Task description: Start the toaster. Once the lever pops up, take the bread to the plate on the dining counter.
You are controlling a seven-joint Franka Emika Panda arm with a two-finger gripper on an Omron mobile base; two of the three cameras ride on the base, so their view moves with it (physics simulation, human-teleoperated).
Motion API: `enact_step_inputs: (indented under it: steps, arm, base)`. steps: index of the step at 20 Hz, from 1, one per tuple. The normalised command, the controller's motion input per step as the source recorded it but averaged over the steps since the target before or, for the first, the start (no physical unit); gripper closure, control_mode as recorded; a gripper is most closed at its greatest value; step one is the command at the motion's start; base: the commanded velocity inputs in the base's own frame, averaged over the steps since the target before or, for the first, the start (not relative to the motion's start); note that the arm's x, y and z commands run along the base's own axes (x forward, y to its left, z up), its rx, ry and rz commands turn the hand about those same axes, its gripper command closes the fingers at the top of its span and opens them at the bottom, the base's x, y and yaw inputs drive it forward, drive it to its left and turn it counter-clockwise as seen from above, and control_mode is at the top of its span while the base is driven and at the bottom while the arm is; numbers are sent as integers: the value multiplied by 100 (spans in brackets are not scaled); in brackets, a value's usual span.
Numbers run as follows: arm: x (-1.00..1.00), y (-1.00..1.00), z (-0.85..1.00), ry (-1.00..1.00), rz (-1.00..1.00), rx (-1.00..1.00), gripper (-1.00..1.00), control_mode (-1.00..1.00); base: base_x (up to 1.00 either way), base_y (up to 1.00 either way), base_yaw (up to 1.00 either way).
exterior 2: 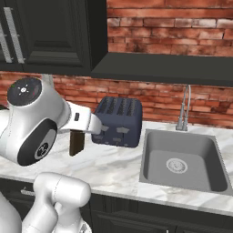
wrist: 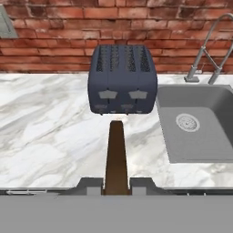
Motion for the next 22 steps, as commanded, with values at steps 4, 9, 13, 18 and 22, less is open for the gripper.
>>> enact_step_inputs:
  steps: [4,9,13,18,22]
  arm:
    - [0,26,3,9,0,0,100,-100]
    - [0,20,0,16,0,0,100,-100]
    - [-4,2,0,16,0,0,100,-100]
    - [-11,0,-2,3,0,0,100,-100]
    - [0,0,-8,0,0,0,100,-100]
  base:
    - [0,0,0]
    - [0,0,0]
    - [0,0,0]
    - [0,0,0]
    - [0,0,0]
